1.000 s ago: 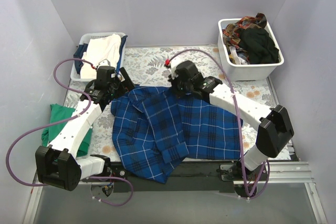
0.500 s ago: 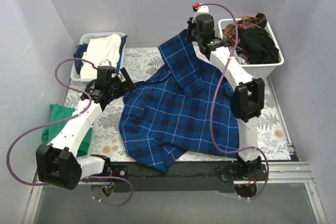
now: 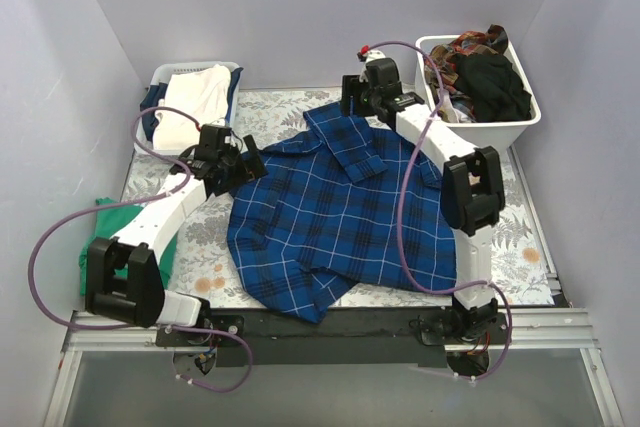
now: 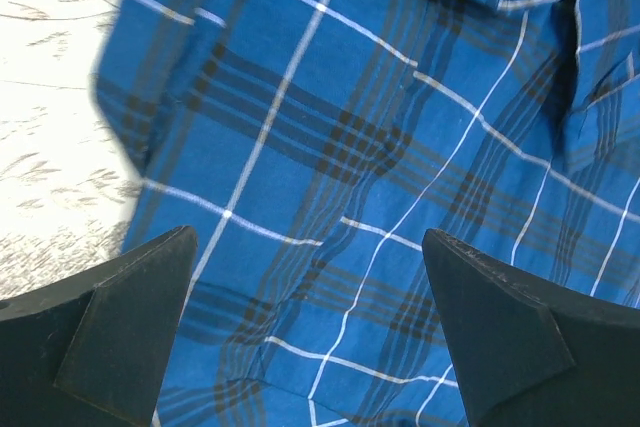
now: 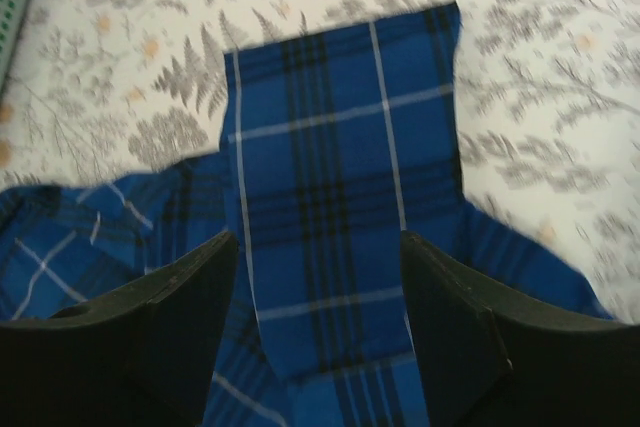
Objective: Fold and stack the long sleeve shirts
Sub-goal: Flatten the shirt out
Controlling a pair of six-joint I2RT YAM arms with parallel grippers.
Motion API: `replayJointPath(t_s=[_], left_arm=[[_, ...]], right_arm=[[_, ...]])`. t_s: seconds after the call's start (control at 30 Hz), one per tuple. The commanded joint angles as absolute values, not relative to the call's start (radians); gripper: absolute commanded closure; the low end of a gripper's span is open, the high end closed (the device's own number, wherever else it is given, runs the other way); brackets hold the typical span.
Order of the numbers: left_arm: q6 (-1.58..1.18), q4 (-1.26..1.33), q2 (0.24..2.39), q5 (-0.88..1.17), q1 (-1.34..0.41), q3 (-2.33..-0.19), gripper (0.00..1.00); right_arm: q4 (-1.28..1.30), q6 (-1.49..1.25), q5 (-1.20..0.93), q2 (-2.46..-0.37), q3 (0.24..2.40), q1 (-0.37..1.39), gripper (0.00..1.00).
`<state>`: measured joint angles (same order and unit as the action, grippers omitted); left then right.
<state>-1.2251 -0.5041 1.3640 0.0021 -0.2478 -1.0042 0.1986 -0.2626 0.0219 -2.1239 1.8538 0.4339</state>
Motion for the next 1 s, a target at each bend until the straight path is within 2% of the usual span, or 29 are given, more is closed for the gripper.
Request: replayJointPath(t_s=[0.0, 0.2, 0.4, 0.57, 0.77, 0.97], left_arm=[[-1.175, -0.477, 1.436, 0.100, -0.245, -1.092, 0.02], [-1.140, -0.492, 1.555, 0.161, -0.252, -1.190, 0.03], [-1.166, -0.581, 1.663, 0.074, -0.281, -1.200, 0.04], [-1.226, -0.661, 1.758, -0.023, -0.281, -1.245, 0.04], [-1.333, -0.767, 1.862, -0.112, -0.281, -1.331, 0.03], [-1.422, -0.836, 1.896, -0.157, -0.252, -1.318, 0.03]], right_arm=[[0.351, -0.253, 0.116, -1.841, 1.751, 0.431, 0.27], [0.543, -0.317, 0.224, -1.529, 1.356, 0.431, 0.27], [0.658, -0.436, 0.248, -1.381, 1.090, 0.431, 0.28], [0.696, -0.482, 0.259, -1.394, 1.005, 0.431, 0.29], [0.744, -0.520, 0.288, -1.496, 1.002, 0.420, 0.30], [0.741, -0.505, 0.261, -1.581, 1.017, 0.371, 0.31]])
